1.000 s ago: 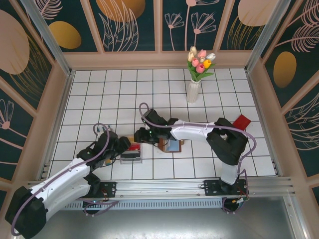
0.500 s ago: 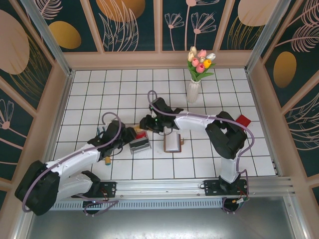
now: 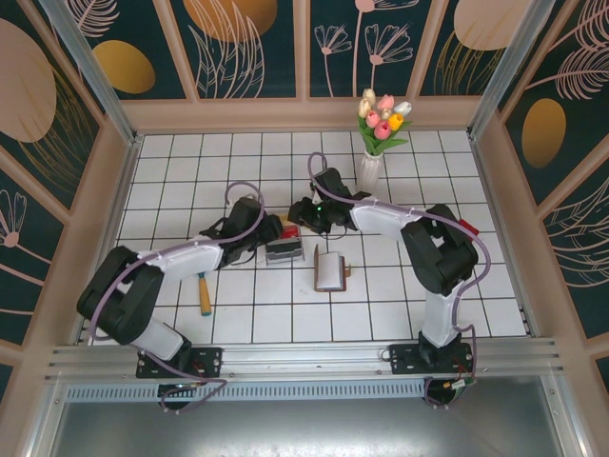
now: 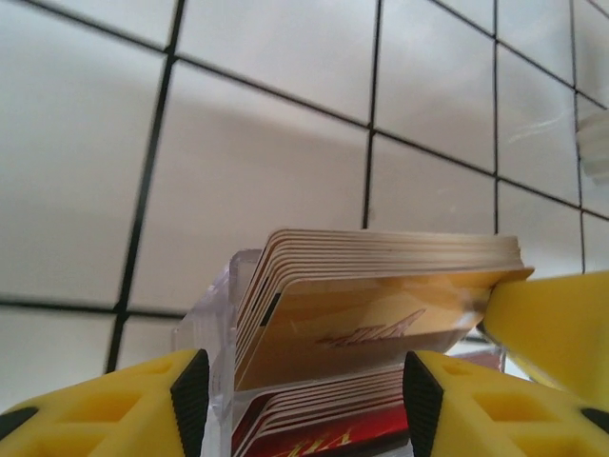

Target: Put the credit cards into the card holder

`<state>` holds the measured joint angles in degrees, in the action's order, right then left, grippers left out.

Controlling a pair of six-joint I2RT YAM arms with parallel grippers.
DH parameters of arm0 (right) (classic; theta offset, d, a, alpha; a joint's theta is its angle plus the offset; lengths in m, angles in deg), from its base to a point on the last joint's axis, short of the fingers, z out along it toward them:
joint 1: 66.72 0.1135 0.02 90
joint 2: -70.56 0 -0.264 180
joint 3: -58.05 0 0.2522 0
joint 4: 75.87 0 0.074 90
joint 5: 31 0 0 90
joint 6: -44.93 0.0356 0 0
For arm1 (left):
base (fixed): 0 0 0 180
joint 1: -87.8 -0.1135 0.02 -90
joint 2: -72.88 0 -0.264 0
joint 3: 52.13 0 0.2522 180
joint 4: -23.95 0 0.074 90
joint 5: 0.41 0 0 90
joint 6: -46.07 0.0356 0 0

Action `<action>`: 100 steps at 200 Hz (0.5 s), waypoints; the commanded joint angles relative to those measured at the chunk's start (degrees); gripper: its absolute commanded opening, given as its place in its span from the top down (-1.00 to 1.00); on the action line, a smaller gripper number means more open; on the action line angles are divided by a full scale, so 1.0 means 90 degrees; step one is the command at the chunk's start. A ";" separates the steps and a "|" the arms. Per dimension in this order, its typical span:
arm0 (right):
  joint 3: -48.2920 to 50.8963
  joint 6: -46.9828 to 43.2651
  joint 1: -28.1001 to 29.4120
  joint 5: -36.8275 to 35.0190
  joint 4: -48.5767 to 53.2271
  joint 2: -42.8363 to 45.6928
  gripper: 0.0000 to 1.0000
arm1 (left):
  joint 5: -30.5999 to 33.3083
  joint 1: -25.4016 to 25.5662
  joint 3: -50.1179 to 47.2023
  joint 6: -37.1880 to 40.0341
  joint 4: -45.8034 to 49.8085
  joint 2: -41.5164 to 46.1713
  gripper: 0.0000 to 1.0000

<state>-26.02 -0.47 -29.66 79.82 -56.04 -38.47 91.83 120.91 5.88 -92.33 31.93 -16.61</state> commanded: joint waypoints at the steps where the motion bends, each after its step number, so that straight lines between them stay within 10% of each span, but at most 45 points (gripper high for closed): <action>1: -0.0345 -0.0171 -0.0069 0.0102 -0.0081 -0.0119 0.14 | -0.0577 -0.0033 0.0776 0.0508 -0.0568 -0.0431 -0.17; 100: 0.1739 0.0666 -0.0517 -0.0832 -0.0820 0.1392 0.12 | -0.3007 -0.0046 0.2674 0.0654 -0.0926 -0.2541 -0.21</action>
<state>-14.43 3.42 -33.73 72.54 -60.06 -30.25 77.82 118.68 25.51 -85.93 28.26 -35.67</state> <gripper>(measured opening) 0.439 0.602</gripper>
